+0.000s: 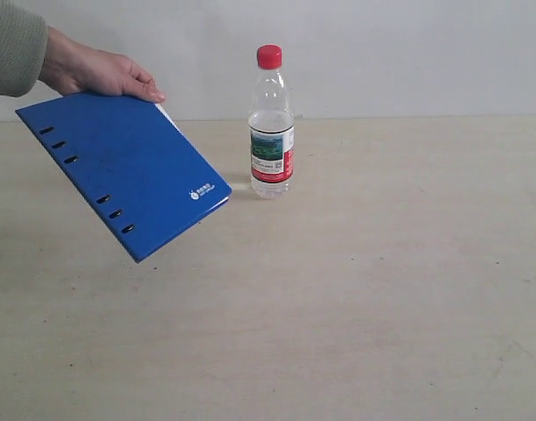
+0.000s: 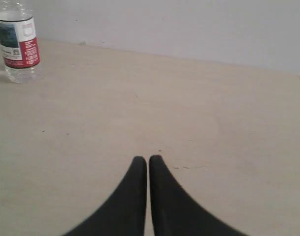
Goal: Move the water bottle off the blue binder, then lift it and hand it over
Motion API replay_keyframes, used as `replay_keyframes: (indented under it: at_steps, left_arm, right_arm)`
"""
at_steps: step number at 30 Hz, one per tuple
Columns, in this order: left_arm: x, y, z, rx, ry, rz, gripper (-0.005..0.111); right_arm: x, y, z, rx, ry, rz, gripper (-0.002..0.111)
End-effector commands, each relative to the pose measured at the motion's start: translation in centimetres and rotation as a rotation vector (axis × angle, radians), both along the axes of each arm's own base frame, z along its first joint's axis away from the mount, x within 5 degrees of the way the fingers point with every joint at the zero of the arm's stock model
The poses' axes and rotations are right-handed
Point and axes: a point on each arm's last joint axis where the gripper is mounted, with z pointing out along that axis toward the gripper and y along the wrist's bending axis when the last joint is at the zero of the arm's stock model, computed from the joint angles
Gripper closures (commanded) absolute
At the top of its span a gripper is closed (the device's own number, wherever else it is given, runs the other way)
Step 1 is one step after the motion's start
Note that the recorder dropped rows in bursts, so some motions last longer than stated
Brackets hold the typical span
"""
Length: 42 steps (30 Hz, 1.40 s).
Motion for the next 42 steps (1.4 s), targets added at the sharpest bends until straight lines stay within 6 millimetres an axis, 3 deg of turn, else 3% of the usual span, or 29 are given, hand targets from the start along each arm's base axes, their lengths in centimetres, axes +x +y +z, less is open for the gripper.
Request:
replay_keyframes:
  at_steps: [1,7,11,42]
  left_arm:
    - [-0.02,-0.06,0.06,-0.006,-0.004,-0.008,0.102]
    - [-0.02,-0.06,0.06,-0.006,-0.004,-0.008,0.102]
    - [-0.02,-0.06,0.06,-0.006,-0.004,-0.008,0.102]
    - [-0.02,-0.06,0.06,-0.006,-0.004,-0.008,0.102]
  right_arm:
    - [-0.04,-0.54,0.08,-0.030,-0.008,-0.090,0.109]
    - [-0.06,-0.71,0.08,-0.052,-0.007,-0.118,0.109]
    - [-0.06,-0.63,0.06,0.075,-0.005,-0.140,0.109]
    - [-0.06,-0.63,0.06,0.076,-0.005,-0.141,0.109]
